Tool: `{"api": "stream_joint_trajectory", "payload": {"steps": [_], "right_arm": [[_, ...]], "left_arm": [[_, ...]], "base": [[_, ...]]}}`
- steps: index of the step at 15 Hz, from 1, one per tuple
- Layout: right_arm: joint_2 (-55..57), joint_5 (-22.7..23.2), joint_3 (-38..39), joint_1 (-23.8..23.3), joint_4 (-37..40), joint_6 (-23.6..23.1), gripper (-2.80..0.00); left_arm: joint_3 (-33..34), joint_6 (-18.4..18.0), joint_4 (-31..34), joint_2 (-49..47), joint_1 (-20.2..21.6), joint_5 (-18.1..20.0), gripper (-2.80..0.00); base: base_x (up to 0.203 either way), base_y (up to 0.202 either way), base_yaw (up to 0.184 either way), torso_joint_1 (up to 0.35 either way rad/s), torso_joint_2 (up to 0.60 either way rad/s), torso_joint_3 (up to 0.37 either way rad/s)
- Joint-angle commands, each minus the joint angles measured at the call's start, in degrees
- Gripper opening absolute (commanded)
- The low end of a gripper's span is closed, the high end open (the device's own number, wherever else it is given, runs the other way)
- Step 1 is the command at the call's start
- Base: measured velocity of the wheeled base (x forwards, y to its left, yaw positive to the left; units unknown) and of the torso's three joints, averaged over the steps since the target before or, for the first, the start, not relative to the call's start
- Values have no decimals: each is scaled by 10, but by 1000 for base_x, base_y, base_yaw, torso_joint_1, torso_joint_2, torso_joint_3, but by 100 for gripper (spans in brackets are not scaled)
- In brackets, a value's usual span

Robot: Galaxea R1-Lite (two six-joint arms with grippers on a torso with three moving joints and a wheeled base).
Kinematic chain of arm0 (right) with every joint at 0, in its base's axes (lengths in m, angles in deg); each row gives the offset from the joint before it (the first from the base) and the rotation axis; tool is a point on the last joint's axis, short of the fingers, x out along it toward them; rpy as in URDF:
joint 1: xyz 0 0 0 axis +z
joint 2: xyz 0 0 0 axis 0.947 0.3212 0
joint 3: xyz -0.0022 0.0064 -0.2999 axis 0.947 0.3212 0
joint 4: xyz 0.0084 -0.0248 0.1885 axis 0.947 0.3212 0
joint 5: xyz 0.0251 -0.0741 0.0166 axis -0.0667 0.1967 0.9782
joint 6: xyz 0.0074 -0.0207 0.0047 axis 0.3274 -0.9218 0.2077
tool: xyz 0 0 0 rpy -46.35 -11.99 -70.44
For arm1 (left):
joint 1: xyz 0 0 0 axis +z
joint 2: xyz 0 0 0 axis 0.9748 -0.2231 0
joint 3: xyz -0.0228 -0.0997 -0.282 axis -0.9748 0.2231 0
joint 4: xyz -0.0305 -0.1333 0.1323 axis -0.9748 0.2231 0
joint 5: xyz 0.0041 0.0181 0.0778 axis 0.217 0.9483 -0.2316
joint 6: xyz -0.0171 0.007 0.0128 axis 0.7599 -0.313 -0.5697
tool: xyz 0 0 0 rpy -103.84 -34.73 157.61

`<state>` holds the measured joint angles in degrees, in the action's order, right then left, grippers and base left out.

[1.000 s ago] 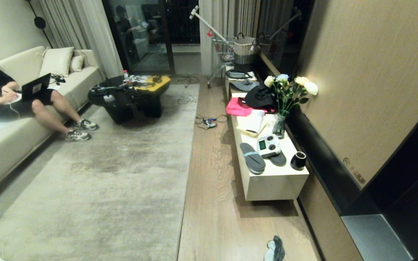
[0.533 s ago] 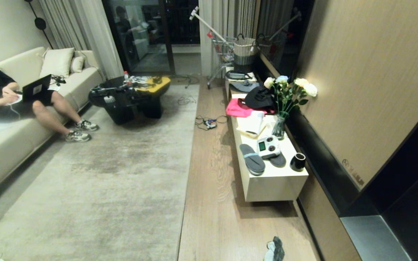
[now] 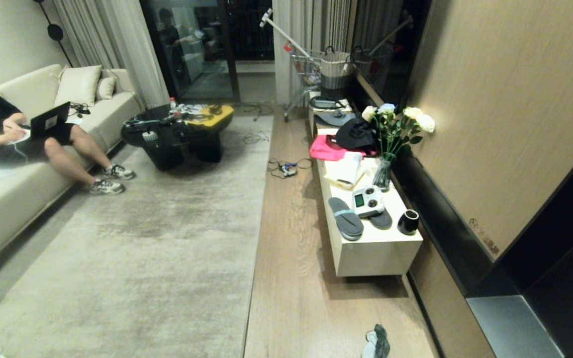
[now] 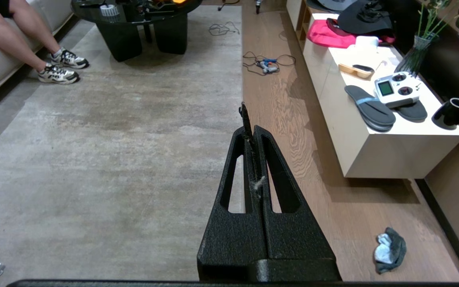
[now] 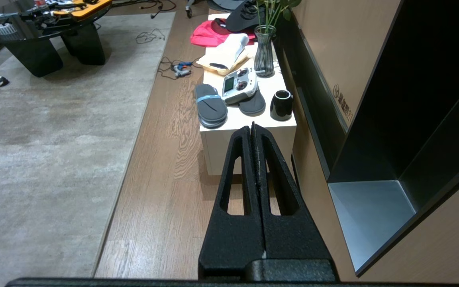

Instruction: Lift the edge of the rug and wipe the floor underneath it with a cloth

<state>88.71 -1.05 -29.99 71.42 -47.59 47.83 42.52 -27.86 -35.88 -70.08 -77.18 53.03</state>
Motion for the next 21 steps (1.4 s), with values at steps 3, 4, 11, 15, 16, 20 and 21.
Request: {"api": "stream_joint_trajectory", "payload": {"steps": [3,4,11,15,16,20,21], "right_arm": [[1,0,0,0,0,0,-280],[1,0,0,0,0,0,-280],[1,0,0,0,0,0,-280],[1,0,0,0,0,0,-280],[1,0,0,0,0,0,-280],[1,0,0,0,0,2,-280],[1,0,0,0,0,1,-280]], "left_arm": [[0,0,0,0,0,0,-280],[0,0,0,0,0,0,-280],[0,0,0,0,0,0,-280],[0,0,0,-1,0,0,-280],[0,0,0,0,0,0,-280],[0,0,0,0,0,0,-280],[0,0,0,0,0,0,-280]], "base": [[0,0,0,0,0,0],[0,0,0,0,0,0],[0,0,0,0,0,0],[0,0,0,0,0,0],[0,0,0,0,0,0],[0,0,0,0,0,0],[0,0,0,0,0,0]]}}
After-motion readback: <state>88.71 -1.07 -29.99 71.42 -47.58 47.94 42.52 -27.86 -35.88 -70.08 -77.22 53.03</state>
